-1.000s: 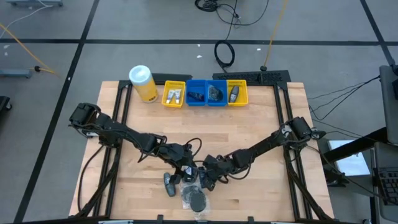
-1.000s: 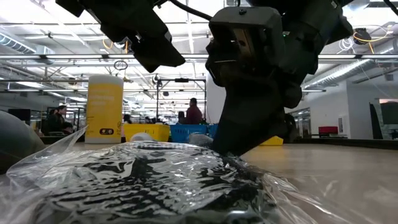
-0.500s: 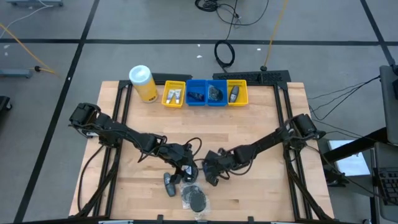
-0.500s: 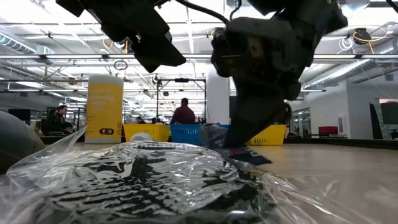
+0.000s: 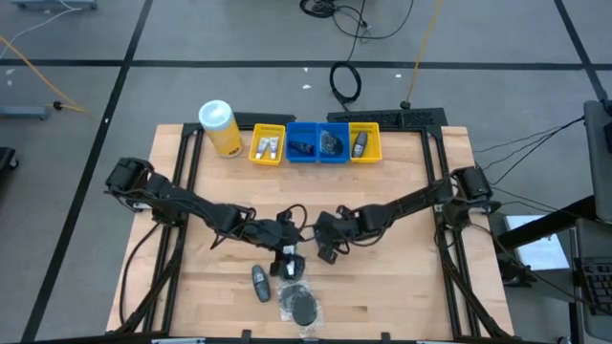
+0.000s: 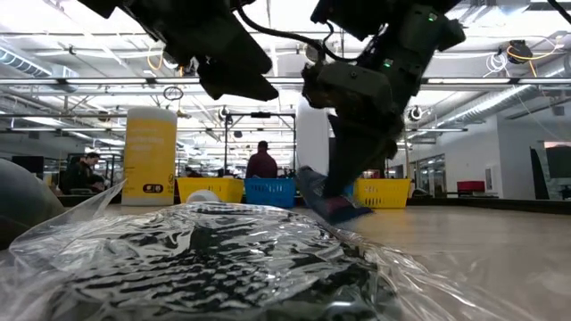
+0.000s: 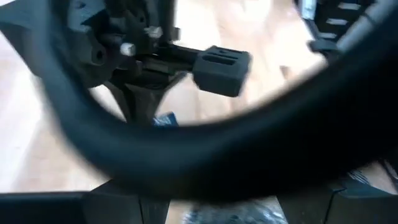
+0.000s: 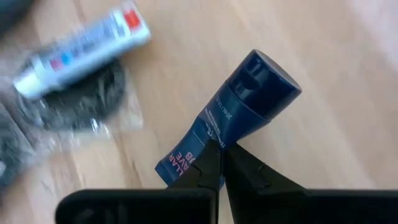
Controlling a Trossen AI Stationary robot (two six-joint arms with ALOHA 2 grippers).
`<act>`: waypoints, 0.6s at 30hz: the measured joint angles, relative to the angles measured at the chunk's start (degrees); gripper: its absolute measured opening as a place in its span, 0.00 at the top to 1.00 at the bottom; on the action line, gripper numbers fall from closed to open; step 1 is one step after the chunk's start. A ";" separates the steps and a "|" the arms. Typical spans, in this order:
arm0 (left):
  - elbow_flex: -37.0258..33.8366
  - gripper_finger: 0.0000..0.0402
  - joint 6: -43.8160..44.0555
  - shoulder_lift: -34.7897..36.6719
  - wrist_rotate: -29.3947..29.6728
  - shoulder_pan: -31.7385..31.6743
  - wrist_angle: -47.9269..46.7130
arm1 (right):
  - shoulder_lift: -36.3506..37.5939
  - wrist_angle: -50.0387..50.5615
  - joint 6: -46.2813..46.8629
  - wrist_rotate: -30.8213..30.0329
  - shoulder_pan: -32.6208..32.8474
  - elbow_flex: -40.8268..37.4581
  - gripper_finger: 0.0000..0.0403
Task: Pick & Place Travel size toiletries
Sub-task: Put the shave cream into the left blue bin
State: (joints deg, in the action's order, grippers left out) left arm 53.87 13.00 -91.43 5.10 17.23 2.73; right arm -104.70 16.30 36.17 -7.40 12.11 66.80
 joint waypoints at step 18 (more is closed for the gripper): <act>0.04 0.39 0.75 5.24 12.00 -0.68 -1.49 | 5.82 -1.87 -14.80 -0.06 -11.85 0.21 1.00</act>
State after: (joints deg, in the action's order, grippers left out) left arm 53.91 13.76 -86.19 17.09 16.55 1.24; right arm -98.88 14.43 21.37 -7.46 0.26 67.02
